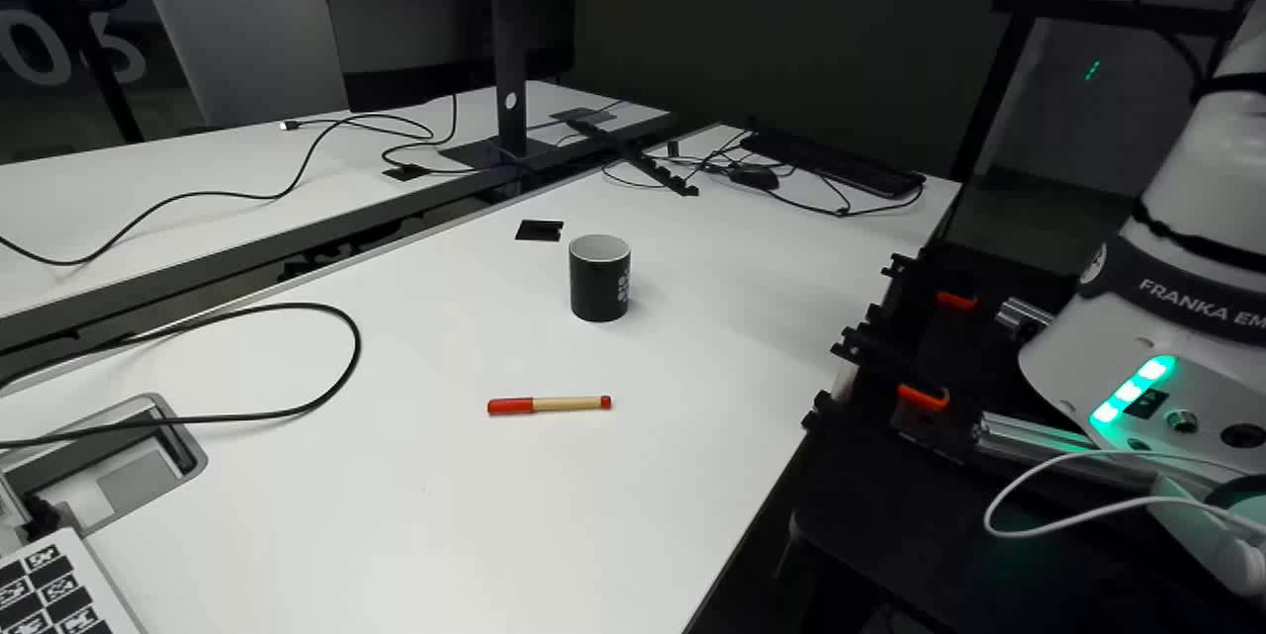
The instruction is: Pick up the pen and put it in the mug
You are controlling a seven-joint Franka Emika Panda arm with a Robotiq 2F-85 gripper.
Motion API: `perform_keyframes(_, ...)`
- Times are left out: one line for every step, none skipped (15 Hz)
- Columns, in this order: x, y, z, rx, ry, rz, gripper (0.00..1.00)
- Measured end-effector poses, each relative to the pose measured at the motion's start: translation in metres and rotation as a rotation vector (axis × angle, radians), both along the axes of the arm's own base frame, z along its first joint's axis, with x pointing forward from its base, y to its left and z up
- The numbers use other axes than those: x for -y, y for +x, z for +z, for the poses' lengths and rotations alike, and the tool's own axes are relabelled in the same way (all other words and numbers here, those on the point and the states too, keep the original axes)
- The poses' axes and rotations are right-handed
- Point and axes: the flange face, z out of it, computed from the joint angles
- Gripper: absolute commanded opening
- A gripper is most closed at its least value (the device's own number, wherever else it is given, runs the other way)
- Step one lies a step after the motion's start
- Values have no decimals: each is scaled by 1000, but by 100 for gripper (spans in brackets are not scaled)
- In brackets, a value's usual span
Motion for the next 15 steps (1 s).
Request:
perform_keyframes(0, -3, -13, -34, 3, -2, 100)
perform_keyframes(0, -5, -19, -47, 5, -2, 100)
perform_keyframes(-1, -3, -16, -44, 4, 0, 100)
perform_keyframes(-2, -1, -12, -40, 2, 6, 100)
perform_keyframes(-3, 1, -8, -37, -1, 17, 100)
perform_keyframes(-5, 2, -6, -34, -4, 24, 100)
perform_keyframes(-7, 4, -3, -26, -15, 28, 100)
perform_keyframes(-8, 5, -1, -20, -24, 29, 100)
perform_keyframes(-9, 5, 0, -17, -30, 29, 100)
perform_keyframes(-9, 5, 0, -17, -33, 29, 100)
perform_keyframes(-9, 5, 0, -16, -34, 29, 100)
perform_keyframes(-9, 5, 0, -16, -34, 29, 100)
perform_keyframes(-9, 5, 0, -16, -35, 29, 100)
perform_keyframes(-9, 5, 0, -16, -35, 29, 100)
perform_keyframes(-9, 5, 0, -16, -35, 28, 100)
